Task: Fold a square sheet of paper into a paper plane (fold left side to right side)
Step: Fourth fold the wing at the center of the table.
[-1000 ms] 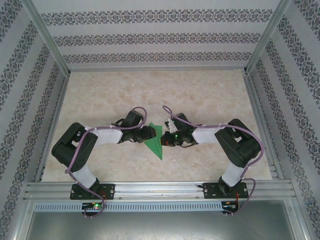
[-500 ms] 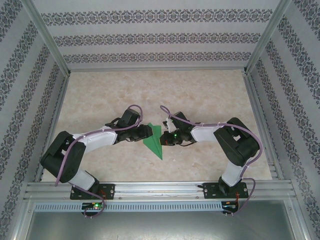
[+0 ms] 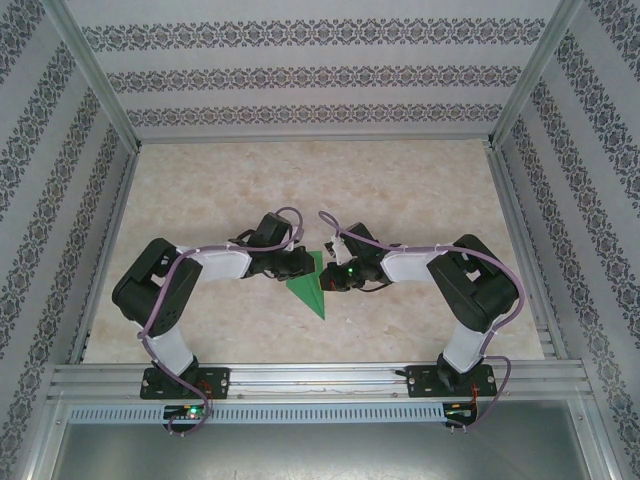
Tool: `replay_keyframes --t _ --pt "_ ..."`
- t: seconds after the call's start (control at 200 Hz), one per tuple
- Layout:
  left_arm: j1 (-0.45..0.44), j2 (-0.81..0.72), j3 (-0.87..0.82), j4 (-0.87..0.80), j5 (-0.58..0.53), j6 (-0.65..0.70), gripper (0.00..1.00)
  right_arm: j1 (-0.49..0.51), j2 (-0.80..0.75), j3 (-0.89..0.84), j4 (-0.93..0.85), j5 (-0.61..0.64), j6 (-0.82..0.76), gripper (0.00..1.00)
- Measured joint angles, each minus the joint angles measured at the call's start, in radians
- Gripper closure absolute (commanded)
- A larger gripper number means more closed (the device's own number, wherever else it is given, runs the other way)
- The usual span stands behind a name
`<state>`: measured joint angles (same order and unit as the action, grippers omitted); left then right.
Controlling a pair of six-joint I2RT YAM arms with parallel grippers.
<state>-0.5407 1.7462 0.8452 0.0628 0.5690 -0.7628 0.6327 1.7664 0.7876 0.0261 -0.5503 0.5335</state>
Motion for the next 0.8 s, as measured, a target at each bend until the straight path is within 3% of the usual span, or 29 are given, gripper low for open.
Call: replay_keyframes --t 0.799 --pt "0.025 0.062 -0.030 0.097 0.004 0.003 0.89 0.000 0.001 0.006 -0.011 0.000 -0.011 1.00"
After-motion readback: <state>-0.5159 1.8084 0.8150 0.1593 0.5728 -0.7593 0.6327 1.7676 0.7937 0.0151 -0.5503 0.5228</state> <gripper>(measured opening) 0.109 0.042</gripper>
